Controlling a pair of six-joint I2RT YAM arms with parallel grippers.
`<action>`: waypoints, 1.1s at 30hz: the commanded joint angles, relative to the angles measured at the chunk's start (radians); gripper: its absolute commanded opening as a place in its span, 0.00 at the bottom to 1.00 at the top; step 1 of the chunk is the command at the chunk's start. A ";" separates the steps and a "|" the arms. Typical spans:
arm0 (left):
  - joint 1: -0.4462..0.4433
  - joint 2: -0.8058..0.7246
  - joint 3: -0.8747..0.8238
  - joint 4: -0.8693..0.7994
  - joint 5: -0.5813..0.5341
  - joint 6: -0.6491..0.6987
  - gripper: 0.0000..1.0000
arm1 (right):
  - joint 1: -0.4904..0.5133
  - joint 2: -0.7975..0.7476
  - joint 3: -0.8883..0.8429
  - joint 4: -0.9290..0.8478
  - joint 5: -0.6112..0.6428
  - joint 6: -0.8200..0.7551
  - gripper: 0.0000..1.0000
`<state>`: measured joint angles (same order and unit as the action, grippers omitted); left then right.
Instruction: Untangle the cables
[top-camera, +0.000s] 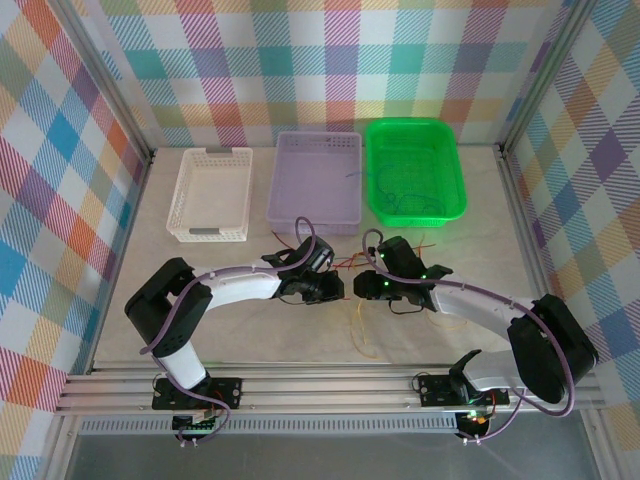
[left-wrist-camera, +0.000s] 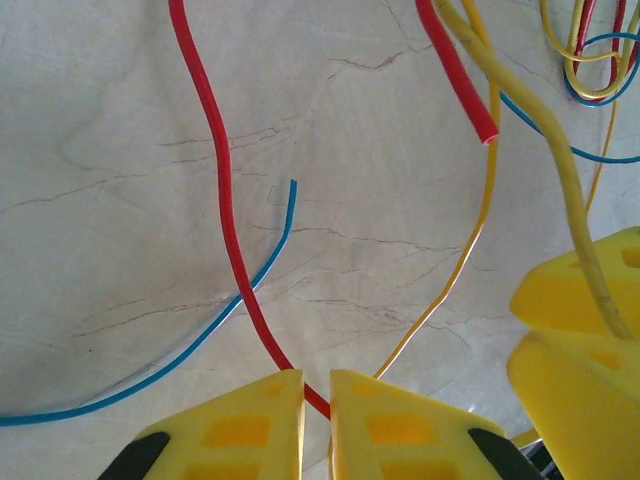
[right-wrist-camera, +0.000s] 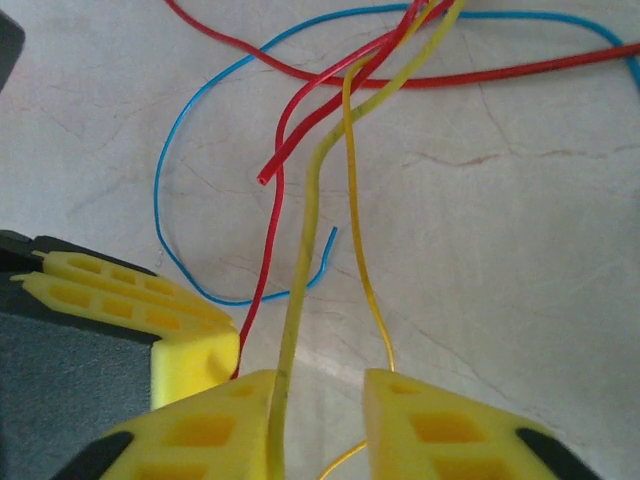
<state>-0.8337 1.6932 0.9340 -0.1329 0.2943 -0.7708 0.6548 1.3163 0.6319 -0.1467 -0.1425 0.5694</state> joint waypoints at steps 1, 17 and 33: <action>-0.012 0.012 0.030 -0.037 -0.017 0.016 0.13 | 0.005 -0.024 -0.002 -0.001 0.018 0.001 0.15; -0.012 0.057 0.020 -0.027 -0.038 0.026 0.00 | -0.010 -0.388 0.362 -0.508 0.122 -0.188 0.00; -0.009 -0.339 -0.106 0.159 -0.063 0.052 0.74 | -0.030 -0.392 0.604 -0.628 -0.043 -0.250 0.00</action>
<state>-0.8356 1.4605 0.8783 -0.0650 0.2462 -0.7444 0.6273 0.9321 1.2232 -0.7605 -0.1478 0.3450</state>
